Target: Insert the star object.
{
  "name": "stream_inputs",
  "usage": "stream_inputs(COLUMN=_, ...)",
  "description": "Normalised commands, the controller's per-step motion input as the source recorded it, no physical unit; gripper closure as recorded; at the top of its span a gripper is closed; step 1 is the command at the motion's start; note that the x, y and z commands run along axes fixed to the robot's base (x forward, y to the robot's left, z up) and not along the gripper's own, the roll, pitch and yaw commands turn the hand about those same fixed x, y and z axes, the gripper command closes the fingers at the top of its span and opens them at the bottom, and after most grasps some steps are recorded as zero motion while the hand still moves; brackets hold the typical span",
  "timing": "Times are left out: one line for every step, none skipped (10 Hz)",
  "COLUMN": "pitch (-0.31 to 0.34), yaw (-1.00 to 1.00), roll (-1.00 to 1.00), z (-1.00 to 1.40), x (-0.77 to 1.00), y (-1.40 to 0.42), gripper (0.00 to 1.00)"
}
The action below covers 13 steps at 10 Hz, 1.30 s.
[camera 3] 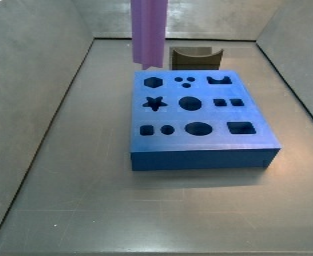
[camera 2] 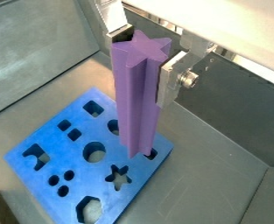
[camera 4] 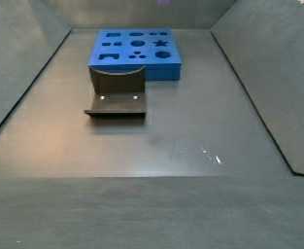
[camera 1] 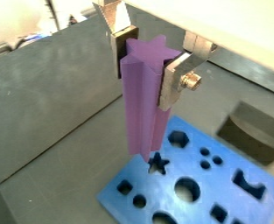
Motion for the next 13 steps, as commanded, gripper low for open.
stream_inputs(pitch=-0.129, yaw=0.79, roll=0.06, z=-1.00, x=-0.10, y=0.23, gripper=1.00)
stream_inputs(pitch=-0.129, yaw=0.79, roll=0.06, z=-1.00, x=-0.10, y=0.23, gripper=1.00)
stream_inputs(pitch=-0.114, yaw=0.72, roll=0.04, z=-1.00, x=-0.03, y=0.32, gripper=1.00)
stream_inputs(pitch=-0.014, yaw=0.55, roll=0.00, z=-1.00, x=0.12, y=0.49, gripper=1.00)
stream_inputs(pitch=-0.004, yaw=0.19, roll=-0.02, z=-0.60, x=0.00, y=0.34, gripper=1.00)
stream_inputs(pitch=0.000, yaw=0.13, roll=-0.06, z=-0.55, x=0.09, y=0.27, gripper=1.00)
stream_inputs(pitch=0.000, yaw=0.12, roll=-0.04, z=-0.47, x=0.14, y=0.14, gripper=1.00)
stream_inputs(pitch=0.024, yaw=0.04, roll=0.00, z=-0.30, x=0.18, y=-0.02, gripper=1.00)
stream_inputs(pitch=0.076, yaw=0.00, roll=0.01, z=-0.22, x=0.27, y=-0.04, gripper=1.00)
stream_inputs(pitch=0.083, yaw=0.00, roll=0.01, z=-0.17, x=0.33, y=-0.14, gripper=1.00)
stream_inputs(pitch=0.074, yaw=-0.01, roll=0.00, z=-0.20, x=0.32, y=-0.15, gripper=1.00)
stream_inputs(pitch=0.034, yaw=-0.01, roll=0.00, z=-0.25, x=0.31, y=-0.17, gripper=1.00)
stream_inputs(pitch=0.000, yaw=-0.01, roll=-0.03, z=-0.39, x=0.25, y=-0.13, gripper=1.00)
